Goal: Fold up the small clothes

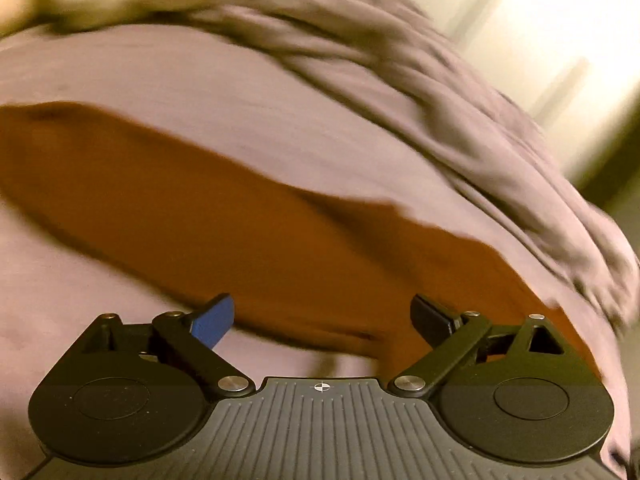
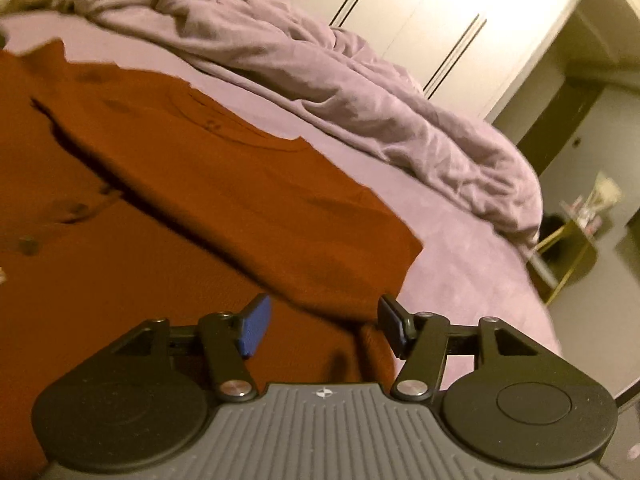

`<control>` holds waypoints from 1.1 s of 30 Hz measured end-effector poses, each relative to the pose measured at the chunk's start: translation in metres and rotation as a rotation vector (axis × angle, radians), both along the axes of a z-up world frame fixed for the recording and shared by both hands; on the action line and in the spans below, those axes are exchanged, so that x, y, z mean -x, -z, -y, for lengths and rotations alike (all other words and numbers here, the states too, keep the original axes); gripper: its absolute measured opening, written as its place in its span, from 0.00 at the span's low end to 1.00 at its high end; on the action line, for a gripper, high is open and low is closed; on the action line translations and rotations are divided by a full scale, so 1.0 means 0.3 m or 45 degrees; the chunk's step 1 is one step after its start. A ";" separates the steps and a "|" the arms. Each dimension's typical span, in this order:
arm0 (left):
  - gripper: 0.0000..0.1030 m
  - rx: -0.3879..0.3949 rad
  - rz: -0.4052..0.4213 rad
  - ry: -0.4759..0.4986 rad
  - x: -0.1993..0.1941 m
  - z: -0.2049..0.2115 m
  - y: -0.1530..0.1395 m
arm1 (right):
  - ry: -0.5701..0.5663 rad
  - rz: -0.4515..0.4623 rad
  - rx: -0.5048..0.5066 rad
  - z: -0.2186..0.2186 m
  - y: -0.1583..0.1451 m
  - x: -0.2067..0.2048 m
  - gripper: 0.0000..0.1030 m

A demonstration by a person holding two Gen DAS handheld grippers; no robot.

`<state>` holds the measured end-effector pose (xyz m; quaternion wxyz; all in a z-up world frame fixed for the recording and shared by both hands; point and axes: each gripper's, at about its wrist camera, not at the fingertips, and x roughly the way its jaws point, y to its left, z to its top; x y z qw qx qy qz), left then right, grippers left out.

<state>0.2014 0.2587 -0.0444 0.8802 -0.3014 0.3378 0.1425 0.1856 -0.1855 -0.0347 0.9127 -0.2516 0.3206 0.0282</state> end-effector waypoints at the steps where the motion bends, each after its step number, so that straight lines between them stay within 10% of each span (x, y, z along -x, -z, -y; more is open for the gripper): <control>1: 0.95 0.019 -0.010 -0.067 0.034 -0.056 0.008 | 0.007 -0.006 -0.031 0.000 -0.007 0.022 0.56; 12: 0.64 0.361 0.216 -0.663 0.254 -0.573 0.099 | 0.100 -0.069 -0.252 -0.055 -0.026 0.109 0.56; 18: 0.14 0.415 0.220 -0.748 0.239 -0.661 0.138 | 0.092 -0.060 -0.233 -0.102 -0.037 0.095 0.56; 25: 0.09 0.185 0.211 -0.614 0.202 -0.594 0.041 | 0.103 -0.062 -0.252 -0.112 -0.040 0.091 0.56; 33: 0.08 -0.042 0.532 0.088 0.025 -0.067 -0.342 | 0.156 -0.025 -0.312 -0.058 -0.063 0.110 0.56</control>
